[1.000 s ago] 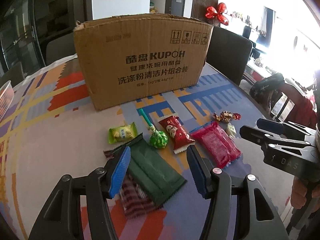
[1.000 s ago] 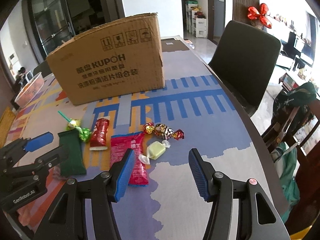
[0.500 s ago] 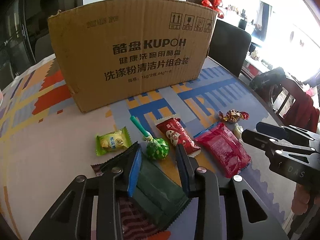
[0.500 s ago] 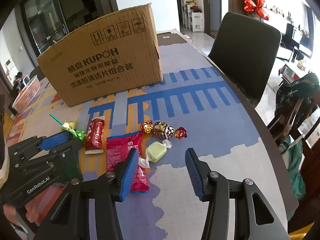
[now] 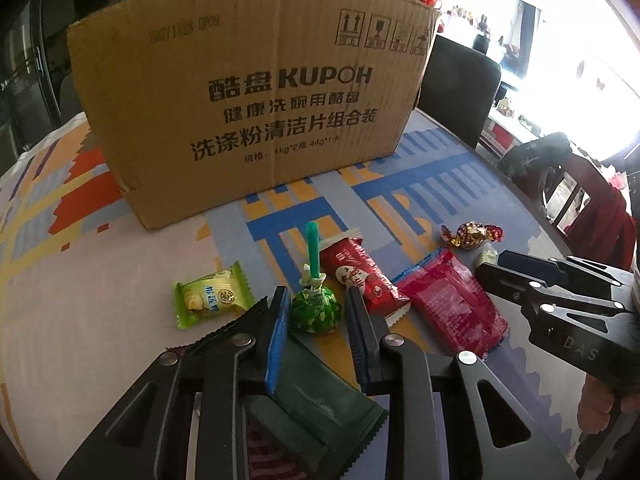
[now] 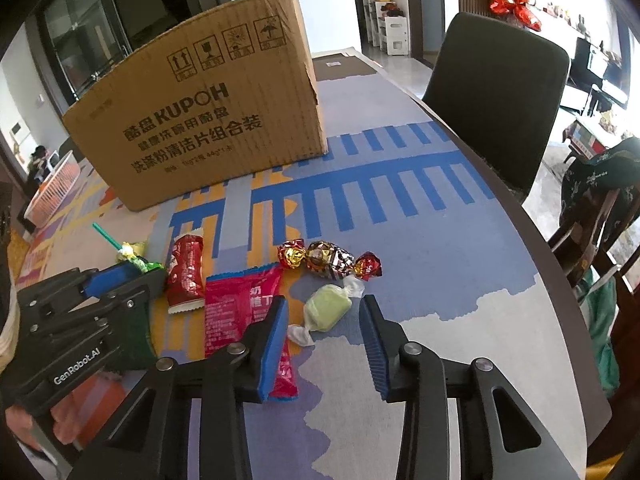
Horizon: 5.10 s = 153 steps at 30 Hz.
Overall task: Organize snacks
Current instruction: 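Grasp the pale green candy with the right gripper while the left grasps the green lollipop, then lift the pale green candy and lollipop toward the box opening, then lower both held snacks into the box and open both grippers, then withdraw both open grippers from the box back to the remaining snacks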
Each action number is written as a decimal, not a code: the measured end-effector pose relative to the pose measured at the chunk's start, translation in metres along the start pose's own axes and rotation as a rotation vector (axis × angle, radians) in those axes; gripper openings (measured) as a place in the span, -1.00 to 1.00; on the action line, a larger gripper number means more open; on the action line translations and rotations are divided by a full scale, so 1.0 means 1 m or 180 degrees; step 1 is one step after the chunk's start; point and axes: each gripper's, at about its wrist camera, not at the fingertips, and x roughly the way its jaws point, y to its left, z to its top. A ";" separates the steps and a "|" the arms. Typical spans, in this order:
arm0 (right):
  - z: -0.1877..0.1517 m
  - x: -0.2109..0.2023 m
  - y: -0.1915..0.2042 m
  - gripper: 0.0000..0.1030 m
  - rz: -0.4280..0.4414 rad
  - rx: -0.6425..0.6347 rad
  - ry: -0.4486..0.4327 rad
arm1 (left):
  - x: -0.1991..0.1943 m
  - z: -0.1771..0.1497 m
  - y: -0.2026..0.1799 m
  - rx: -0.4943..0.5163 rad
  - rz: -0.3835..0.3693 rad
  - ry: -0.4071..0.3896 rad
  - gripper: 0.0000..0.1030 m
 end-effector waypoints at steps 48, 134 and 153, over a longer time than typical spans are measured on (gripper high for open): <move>0.061 -0.091 0.025 -0.58 0.0579 -0.0413 -0.0649 | -0.120 0.063 -0.016 -0.0266 0.0317 -0.0555 -0.49; 0.093 -0.092 0.019 -0.30 0.0506 -0.1103 -0.0405 | -0.105 0.080 -0.041 -0.0235 0.0519 -0.0231 0.04; 0.052 -0.039 0.004 -0.30 0.0398 -0.1299 0.0111 | -0.038 0.038 -0.039 -0.0325 0.0333 0.0339 0.04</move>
